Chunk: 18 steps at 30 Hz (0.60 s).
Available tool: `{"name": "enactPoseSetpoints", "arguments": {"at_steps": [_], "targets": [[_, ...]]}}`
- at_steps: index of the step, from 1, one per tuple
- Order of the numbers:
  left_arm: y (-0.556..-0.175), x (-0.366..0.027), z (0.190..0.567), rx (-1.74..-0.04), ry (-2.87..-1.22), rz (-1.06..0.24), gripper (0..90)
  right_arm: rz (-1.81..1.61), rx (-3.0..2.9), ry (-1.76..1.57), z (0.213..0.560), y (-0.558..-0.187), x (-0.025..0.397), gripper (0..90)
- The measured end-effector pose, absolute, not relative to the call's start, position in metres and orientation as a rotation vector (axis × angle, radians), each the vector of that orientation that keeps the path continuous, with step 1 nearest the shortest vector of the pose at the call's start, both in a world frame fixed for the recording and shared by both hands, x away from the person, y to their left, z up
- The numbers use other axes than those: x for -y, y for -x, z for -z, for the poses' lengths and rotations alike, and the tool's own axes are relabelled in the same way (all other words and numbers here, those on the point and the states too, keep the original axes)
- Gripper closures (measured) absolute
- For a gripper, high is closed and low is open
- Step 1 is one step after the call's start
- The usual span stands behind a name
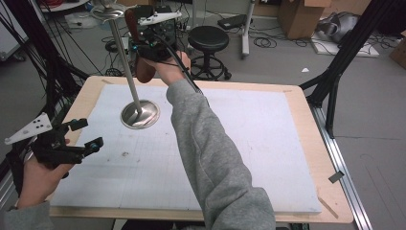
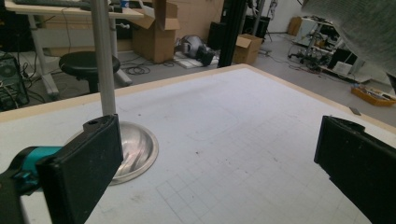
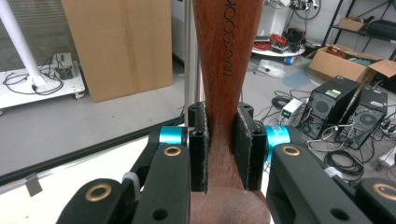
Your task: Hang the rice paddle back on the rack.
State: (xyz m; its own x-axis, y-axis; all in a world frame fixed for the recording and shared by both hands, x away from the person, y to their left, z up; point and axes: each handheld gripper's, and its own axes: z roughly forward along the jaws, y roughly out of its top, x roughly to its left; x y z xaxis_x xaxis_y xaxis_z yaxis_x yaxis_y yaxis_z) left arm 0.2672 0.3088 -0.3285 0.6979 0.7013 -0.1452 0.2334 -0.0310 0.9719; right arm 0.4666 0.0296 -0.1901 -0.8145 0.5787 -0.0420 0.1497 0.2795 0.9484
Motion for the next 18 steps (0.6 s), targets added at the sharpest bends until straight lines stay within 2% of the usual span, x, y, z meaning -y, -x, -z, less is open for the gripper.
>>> {"name": "enactPoseSetpoints", "arguments": {"at_steps": [18], "targets": [[-0.2670, -0.3096, 0.3295, -0.788, -1.597, -0.441, 1.7, -1.547, -2.171, -0.662, 0.1938, -0.4692, -0.0329, 77.3]]}}
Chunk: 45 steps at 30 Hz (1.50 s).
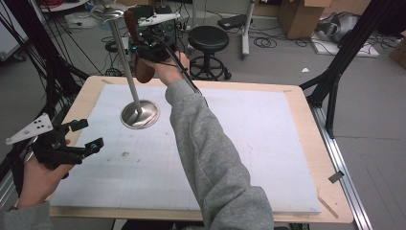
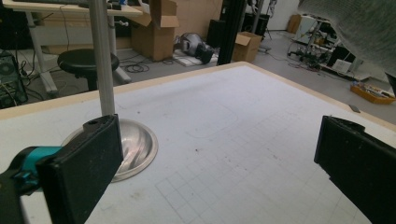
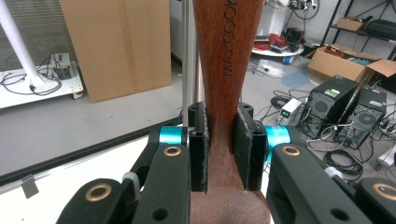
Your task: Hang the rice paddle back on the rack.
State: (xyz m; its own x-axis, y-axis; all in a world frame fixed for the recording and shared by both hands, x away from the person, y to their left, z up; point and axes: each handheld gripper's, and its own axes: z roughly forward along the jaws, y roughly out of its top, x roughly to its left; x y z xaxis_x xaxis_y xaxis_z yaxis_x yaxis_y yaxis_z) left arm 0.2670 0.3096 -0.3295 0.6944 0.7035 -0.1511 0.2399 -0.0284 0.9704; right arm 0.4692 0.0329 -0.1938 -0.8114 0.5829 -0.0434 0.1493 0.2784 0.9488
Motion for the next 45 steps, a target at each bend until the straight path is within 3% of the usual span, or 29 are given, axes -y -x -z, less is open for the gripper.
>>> {"name": "enactPoseSetpoints", "arguments": {"at_steps": [23, 26, 41, 45], "targets": [[-0.267, -0.311, 0.330, -0.794, -1.599, -0.444, 1.7, -1.563, -2.184, -0.660, 0.197, -0.469, -0.036, 75.6], [-0.267, -0.311, 0.330, -0.793, -1.599, -0.446, 1.7, -1.605, -2.173, -0.682, 0.196, -0.469, -0.034, 59.8], [-0.274, -0.311, 0.329, -0.796, -1.584, -0.436, 1.7, -1.625, -2.195, -0.675, 0.202, -0.468, -0.014, 20.1], [-0.277, -0.310, 0.328, -0.790, -1.585, -0.435, 1.7, -1.619, -2.224, -0.671, 0.207, -0.466, -0.001, 14.0]]}}
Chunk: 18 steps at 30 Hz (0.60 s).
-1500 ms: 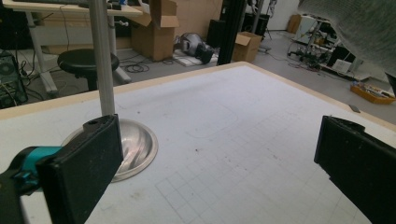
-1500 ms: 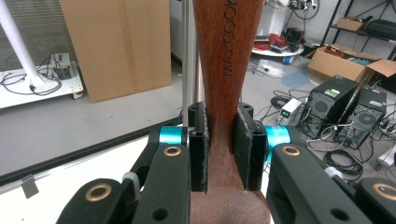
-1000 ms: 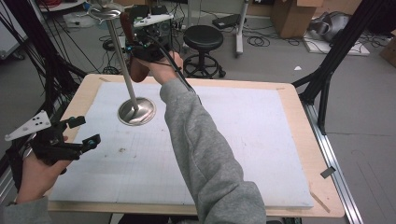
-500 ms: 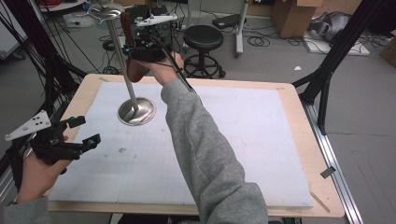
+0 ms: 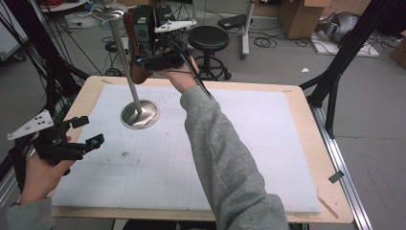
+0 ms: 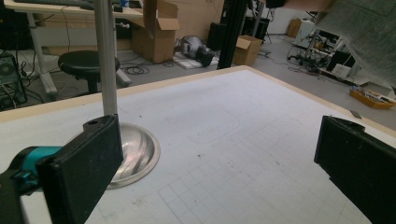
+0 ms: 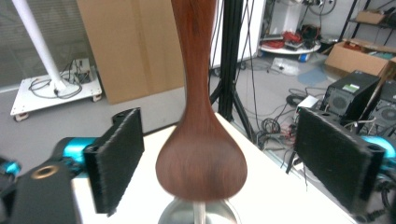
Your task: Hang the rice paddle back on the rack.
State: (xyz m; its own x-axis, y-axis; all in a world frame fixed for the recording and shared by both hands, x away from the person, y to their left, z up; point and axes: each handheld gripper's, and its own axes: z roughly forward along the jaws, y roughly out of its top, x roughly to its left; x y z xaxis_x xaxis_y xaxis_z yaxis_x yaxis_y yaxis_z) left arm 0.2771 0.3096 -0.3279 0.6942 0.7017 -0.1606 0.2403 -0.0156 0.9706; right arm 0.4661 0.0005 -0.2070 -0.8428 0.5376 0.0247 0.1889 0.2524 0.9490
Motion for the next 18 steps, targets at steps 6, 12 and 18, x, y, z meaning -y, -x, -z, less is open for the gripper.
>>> {"name": "enactPoseSetpoints", "arguments": {"at_steps": [6, 12, 18], "targets": [[-0.285, -0.308, 0.326, -0.784, -1.571, -0.430, 1.7, -1.565, -2.305, -0.671, 0.218, -0.465, 0.022, 8.9], [-0.290, -0.308, 0.326, -0.783, -1.565, -0.425, 1.7, -1.564, -2.313, -0.711, 0.226, -0.461, 0.046, 1.4], [-0.292, -0.308, 0.325, -0.782, -1.563, -0.429, 1.7, -1.572, -2.297, -0.727, 0.231, -0.453, 0.070, 1.4]]}}
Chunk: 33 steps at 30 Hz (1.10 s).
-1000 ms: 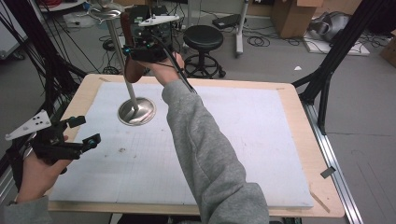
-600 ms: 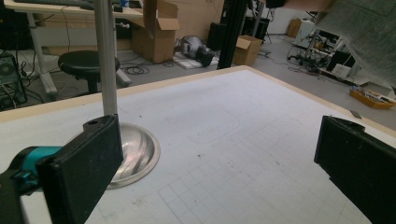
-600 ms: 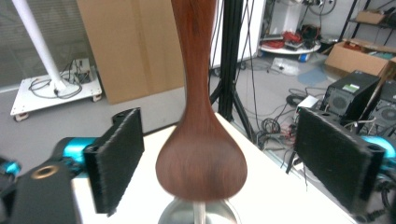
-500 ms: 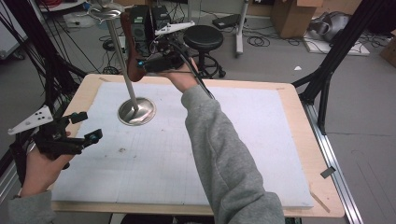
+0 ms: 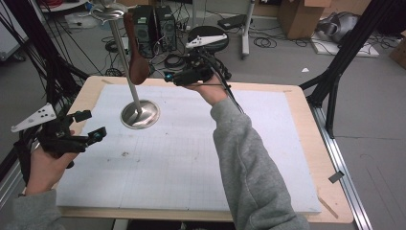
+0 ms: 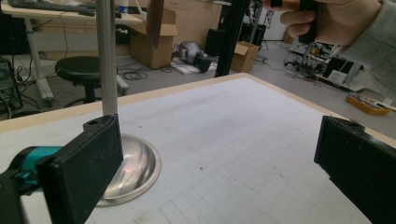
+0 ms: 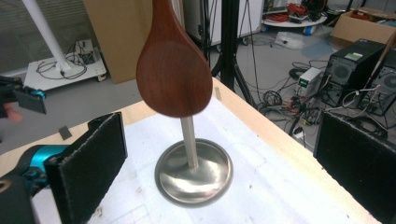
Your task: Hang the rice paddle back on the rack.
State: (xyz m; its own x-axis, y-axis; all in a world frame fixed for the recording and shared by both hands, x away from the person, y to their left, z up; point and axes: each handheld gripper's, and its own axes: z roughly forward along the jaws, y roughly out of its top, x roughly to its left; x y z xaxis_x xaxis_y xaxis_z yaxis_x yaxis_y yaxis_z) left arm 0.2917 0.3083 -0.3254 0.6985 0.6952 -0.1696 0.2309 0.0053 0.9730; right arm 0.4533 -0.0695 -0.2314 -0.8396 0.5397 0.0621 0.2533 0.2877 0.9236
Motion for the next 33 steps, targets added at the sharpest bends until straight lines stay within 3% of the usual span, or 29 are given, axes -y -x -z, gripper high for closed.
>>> {"name": "enactPoseSetpoints", "arguments": {"at_steps": [33], "targets": [[-0.304, -0.302, 0.330, -0.792, -1.571, -0.438, 1.7, -1.602, -2.234, -0.803, 0.271, -0.415, 0.170, 1.5]]}}
